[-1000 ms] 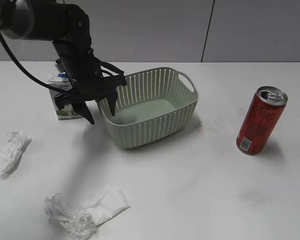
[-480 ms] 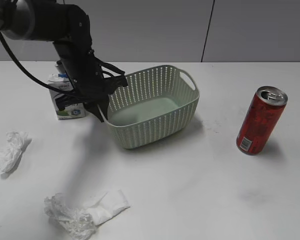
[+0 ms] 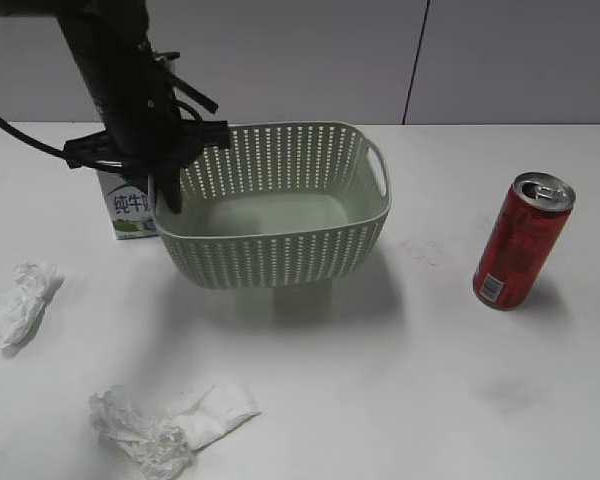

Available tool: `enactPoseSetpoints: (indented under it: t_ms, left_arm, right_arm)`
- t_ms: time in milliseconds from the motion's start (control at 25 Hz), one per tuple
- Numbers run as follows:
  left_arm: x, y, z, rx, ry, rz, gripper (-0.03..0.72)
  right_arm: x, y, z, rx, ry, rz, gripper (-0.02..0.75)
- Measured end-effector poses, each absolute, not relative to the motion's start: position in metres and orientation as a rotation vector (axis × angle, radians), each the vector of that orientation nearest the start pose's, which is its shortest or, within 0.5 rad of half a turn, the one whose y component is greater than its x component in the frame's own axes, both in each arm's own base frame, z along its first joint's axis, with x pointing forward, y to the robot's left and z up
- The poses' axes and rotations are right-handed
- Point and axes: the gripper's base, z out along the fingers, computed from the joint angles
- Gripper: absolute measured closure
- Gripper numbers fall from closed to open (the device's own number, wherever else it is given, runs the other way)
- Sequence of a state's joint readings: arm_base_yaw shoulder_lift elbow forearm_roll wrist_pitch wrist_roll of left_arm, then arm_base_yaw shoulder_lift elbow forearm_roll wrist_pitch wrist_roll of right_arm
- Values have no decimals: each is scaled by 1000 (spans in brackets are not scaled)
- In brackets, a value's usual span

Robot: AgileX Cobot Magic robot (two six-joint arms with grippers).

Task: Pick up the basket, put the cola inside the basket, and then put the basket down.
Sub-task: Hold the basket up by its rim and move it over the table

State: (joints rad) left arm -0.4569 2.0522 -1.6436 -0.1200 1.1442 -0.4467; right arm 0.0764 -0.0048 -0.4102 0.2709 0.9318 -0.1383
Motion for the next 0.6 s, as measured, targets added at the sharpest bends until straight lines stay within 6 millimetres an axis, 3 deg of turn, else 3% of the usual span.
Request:
enactPoseSetpoints:
  t_ms: [280,600]
  left_arm:
    - [352,-191,240,137,3068,-317,692]
    - [293,-174,212,103,3017,-378,692]
  right_arm:
    - [7,20,265,-191,1974,281,151]
    - [7,20,265,-191,1974,281,152]
